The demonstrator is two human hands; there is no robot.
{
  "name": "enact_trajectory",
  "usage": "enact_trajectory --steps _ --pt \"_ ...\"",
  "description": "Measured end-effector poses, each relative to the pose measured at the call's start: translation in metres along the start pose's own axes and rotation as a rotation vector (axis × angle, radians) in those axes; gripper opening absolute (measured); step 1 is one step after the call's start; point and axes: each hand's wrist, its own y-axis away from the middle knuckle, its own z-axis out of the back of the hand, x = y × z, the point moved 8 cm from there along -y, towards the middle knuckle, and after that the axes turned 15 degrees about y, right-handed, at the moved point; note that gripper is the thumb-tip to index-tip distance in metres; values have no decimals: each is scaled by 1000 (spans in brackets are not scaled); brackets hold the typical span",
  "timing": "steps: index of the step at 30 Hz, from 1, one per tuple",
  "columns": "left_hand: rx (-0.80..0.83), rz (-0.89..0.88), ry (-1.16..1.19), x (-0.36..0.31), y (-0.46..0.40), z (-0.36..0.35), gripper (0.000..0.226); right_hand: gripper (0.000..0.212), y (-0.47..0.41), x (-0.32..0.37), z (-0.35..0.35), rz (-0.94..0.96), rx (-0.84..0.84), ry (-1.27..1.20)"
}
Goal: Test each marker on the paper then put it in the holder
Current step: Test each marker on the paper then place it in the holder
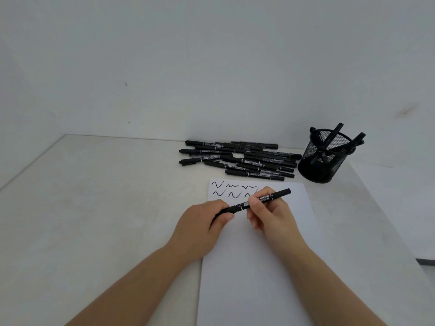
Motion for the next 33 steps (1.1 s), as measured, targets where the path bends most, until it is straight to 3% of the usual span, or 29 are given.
enact_trajectory --steps 4,14,19,22,26,30,33 --pt "33 15 48 2 0 -1 23 20 0 0 -4 11 41 -17" --pt "114 90 223 9 0 -5 17 16 1 5 -5 32 103 12" --pt "-21 81 359 7 -4 9 12 18 -4 7 4 -7 38 20" --pt "-69 99 295 9 -10 21 17 20 -4 9 22 -53 -14 28" --pt "18 67 131 -7 -28 30 20 22 -6 33 43 80 -21 492" --pt "183 -25 -42 -42 -49 16 16 9 -6 61 40 259 58 848" --pt "183 -160 -155 -73 -67 6 8 17 -9 72 35 404 73 1169"
